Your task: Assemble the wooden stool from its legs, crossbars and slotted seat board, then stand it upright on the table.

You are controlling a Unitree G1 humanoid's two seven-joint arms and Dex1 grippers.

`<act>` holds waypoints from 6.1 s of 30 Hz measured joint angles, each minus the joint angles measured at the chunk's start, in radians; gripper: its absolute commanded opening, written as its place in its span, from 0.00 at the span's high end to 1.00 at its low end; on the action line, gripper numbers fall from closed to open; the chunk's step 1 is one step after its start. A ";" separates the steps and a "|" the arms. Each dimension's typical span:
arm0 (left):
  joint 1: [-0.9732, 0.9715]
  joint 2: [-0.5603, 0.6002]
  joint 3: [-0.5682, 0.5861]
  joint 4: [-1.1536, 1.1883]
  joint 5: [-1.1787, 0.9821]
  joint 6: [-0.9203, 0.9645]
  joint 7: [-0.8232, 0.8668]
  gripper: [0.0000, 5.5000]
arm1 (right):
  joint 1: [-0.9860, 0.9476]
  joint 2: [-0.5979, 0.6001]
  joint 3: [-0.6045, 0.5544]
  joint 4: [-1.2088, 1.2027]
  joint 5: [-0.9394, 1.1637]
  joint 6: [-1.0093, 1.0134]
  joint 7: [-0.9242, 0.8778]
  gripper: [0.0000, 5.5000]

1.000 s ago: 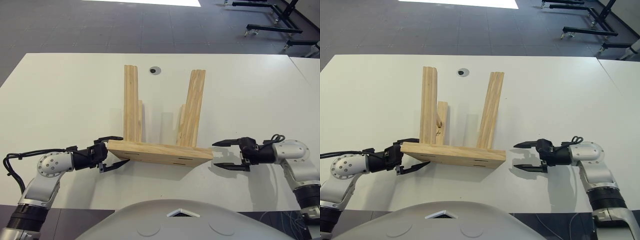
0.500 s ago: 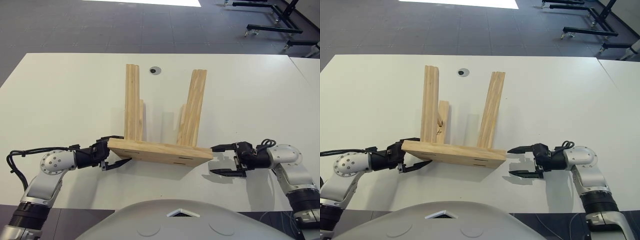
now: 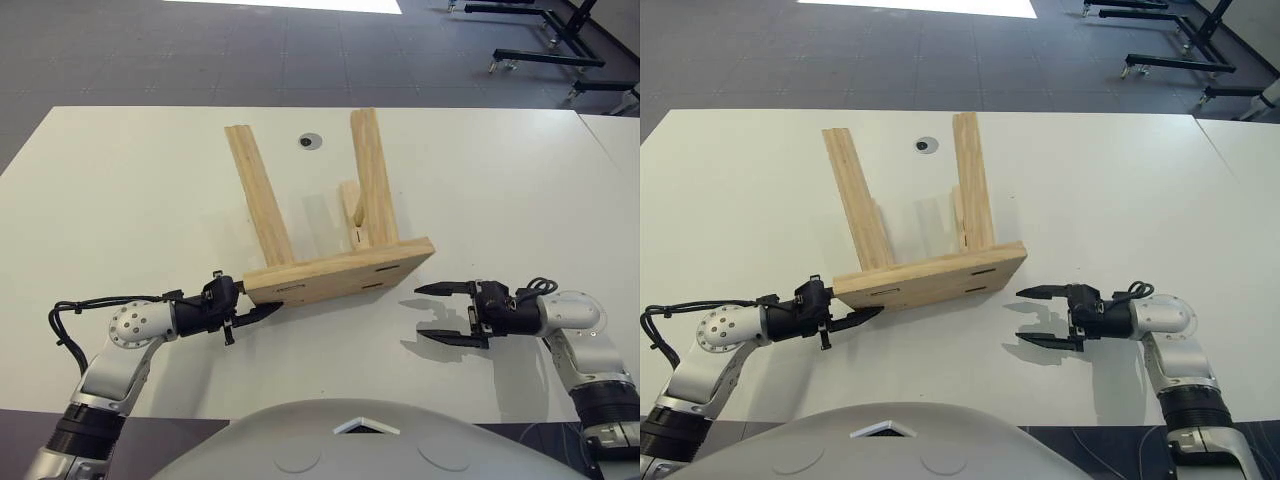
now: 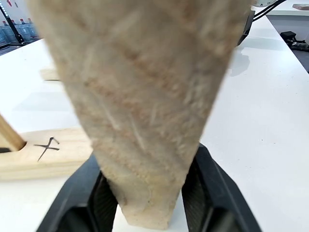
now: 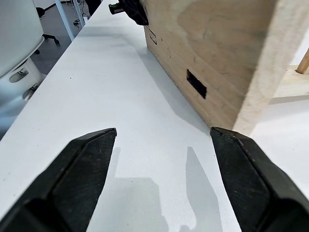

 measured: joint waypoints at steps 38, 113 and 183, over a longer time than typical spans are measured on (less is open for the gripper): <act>-0.099 0.113 0.065 0.125 -0.073 -0.001 -0.092 0.76 | -0.483 0.225 0.056 0.216 -0.153 0.288 -0.200 0.35; -0.052 0.108 0.489 -0.141 -1.357 0.924 0.308 0.15 | -0.909 -0.208 -0.024 0.309 1.333 1.868 -0.770 0.12; -0.510 -0.432 0.291 0.198 -0.103 -0.091 0.611 0.15 | -0.482 0.598 -0.226 -0.019 -0.110 -0.045 -1.228 0.12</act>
